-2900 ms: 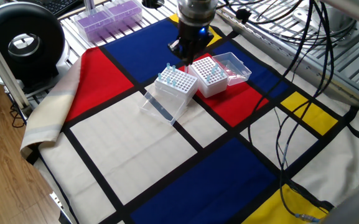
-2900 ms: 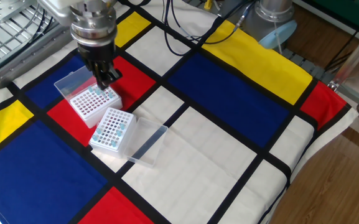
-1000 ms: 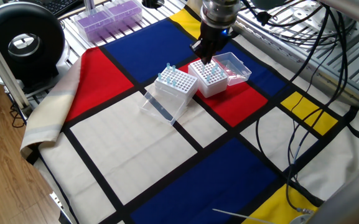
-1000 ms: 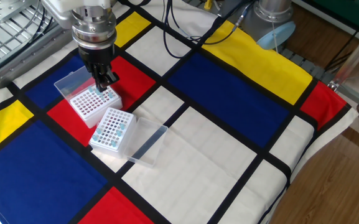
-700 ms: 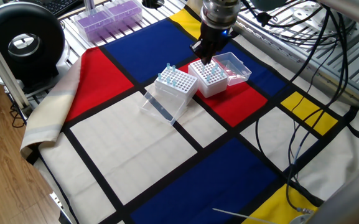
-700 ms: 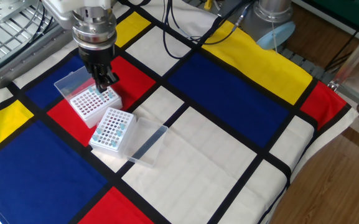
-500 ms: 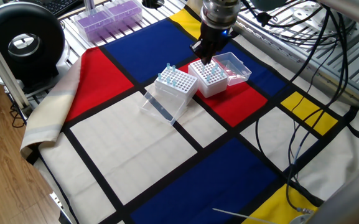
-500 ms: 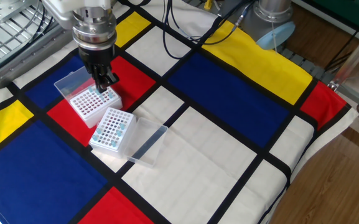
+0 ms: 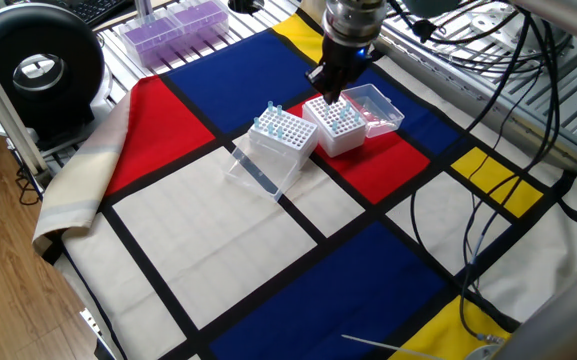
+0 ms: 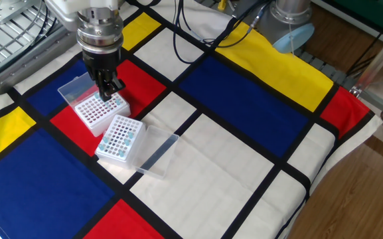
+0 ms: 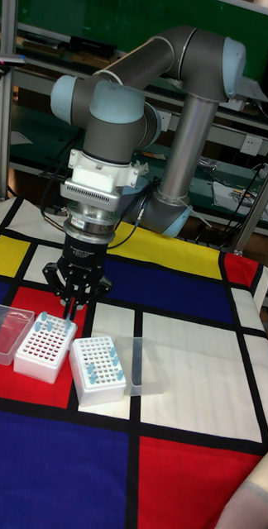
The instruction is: Transfer all medium pipette tips from one holder to another
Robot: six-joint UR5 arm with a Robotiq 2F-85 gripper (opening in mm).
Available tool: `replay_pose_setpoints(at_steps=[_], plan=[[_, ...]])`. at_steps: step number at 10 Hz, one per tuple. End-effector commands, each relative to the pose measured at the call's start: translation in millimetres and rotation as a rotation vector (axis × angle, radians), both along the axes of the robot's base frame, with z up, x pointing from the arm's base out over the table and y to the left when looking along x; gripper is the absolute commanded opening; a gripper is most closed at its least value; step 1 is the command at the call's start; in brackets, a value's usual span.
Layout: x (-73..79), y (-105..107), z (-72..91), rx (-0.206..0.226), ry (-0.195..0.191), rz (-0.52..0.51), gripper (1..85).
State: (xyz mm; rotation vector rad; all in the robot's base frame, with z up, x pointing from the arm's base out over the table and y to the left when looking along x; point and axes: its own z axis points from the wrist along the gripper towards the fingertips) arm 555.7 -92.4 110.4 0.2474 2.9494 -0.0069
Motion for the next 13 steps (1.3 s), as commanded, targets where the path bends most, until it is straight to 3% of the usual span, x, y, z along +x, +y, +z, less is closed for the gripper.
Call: replay_pose_setpoints(at_steps=[1,13], plan=[[-3.2,-0.7,5.5,0.007,0.006,-0.008,1.0],[-1.0,1.2,2.8,0.006,-0.002,-0.012,1.0]])
